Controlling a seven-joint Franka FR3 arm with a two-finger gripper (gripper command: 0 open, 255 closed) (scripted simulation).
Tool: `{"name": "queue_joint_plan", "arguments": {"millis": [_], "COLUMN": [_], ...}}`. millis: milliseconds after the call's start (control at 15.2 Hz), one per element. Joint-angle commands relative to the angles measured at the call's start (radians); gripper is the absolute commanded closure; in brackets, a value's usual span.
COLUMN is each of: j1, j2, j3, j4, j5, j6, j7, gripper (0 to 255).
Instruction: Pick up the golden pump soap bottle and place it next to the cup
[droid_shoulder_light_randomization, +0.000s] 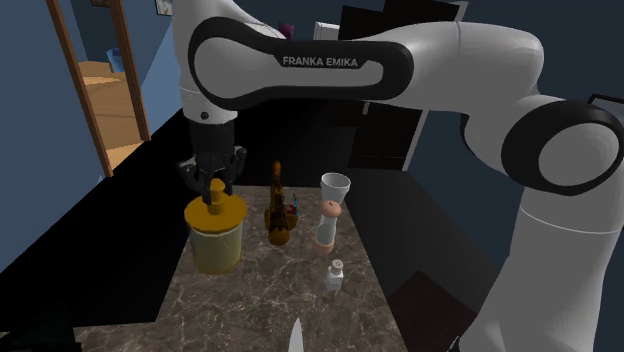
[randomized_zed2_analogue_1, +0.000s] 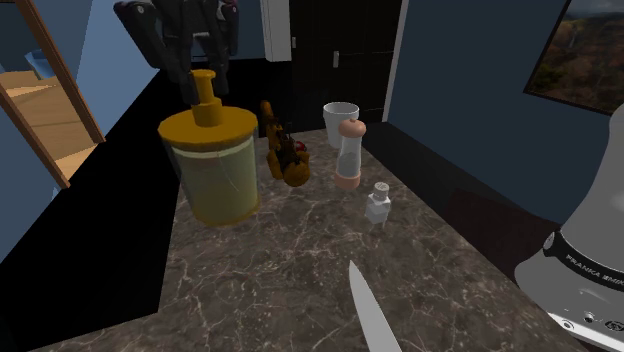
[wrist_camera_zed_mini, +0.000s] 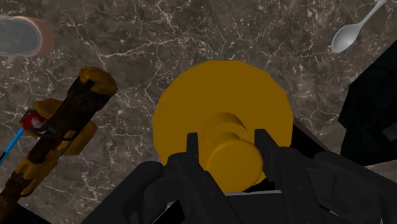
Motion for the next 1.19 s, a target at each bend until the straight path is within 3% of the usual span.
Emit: {"name": "queue_joint_plan", "arguments": {"millis": [0, 726, 792, 1122], "j1": [0.003, 0.035, 0.036, -0.078], "j2": [0.006, 0.061, 0.062, -0.104], "j3": [0.0, 0.003, 0.003, -0.025], "j4": [0.036, 0.265, 0.267, 0.077], "j5": [-0.002, -0.026, -0.026, 0.047], "j6": [-0.03, -0.207, -0.208, -0.168], "j7": [-0.001, 0.005, 0.005, -0.11], "gripper": [255, 255, 255, 255]}}
